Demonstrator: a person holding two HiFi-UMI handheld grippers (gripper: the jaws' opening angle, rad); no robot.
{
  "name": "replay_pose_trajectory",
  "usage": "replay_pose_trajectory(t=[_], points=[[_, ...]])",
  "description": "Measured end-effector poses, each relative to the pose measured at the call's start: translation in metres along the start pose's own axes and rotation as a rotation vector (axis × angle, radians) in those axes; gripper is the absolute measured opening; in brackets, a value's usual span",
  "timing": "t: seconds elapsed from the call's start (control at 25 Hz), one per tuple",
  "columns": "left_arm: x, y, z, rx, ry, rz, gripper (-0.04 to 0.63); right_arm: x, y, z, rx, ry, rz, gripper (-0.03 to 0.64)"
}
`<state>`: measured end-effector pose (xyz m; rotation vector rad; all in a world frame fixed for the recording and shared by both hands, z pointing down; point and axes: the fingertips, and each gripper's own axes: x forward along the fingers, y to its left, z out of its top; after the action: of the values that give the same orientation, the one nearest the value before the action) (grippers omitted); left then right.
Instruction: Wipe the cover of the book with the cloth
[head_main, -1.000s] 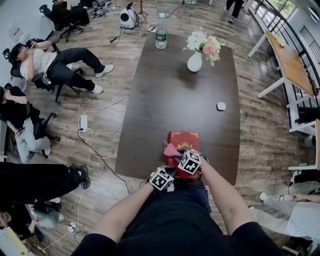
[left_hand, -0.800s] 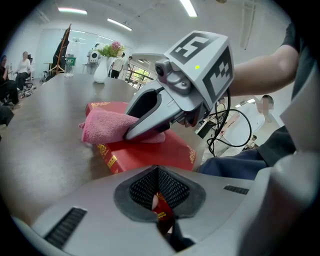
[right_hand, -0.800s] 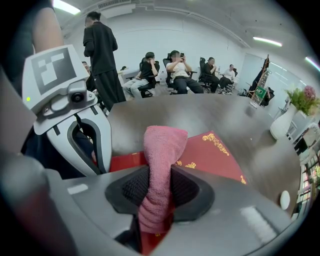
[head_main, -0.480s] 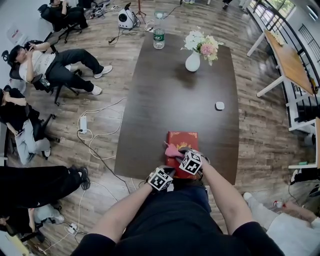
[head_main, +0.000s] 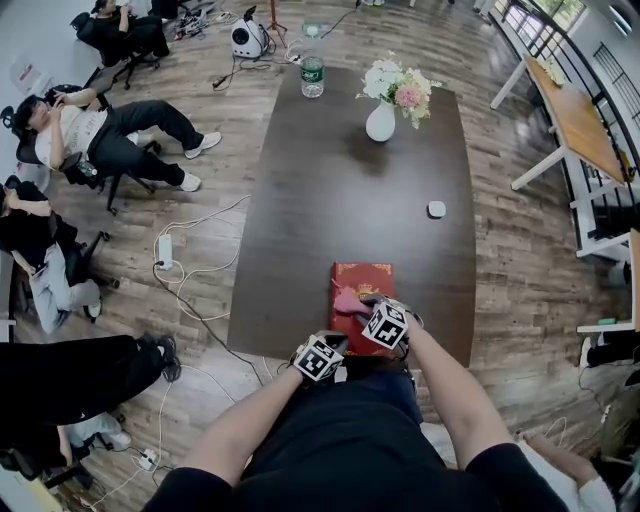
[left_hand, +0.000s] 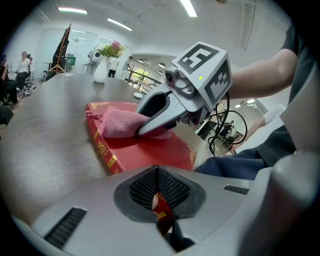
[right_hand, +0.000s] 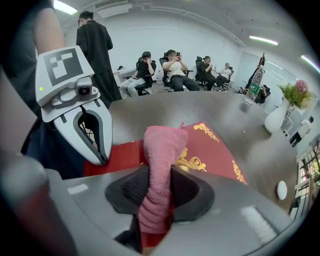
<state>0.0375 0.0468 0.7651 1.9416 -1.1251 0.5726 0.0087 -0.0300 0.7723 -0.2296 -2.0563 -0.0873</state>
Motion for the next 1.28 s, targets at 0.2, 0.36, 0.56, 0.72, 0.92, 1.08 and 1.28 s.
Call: replay_pose_trajectory(t=[0.2,0.36,0.56,0.72,0.92,1.08,1.28], points=[[0.000,-0.002,-0.001,0.002,0.000,-0.001,-0.005,-0.005,-0.002,-0.007,0.006,0.005,-0.011,0.121],[0.001,-0.001,0.000,0.002,0.003,-0.002,-0.005,-0.008,-0.006,-0.014,0.015,0.012,-0.018,0.121],[0.000,0.000,0.000,0.004,0.002,0.001,-0.005,-0.014,-0.011,-0.021,0.031,0.015,-0.031,0.121],[0.001,0.000,0.000,0.006,0.003,0.001,-0.005,-0.016,-0.013,-0.027,0.043,0.015,-0.042,0.121],[0.001,0.000,-0.002,0.008,0.002,0.004,-0.005,-0.020,-0.015,-0.034,0.058,0.015,-0.053,0.121],[-0.001,-0.001,-0.001,0.008,0.003,0.007,-0.005,-0.025,-0.016,-0.041,0.069,0.015,-0.060,0.121],[0.001,-0.002,-0.002,0.009,0.002,0.007,-0.005,-0.030,-0.019,-0.048,0.077,0.020,-0.070,0.121]])
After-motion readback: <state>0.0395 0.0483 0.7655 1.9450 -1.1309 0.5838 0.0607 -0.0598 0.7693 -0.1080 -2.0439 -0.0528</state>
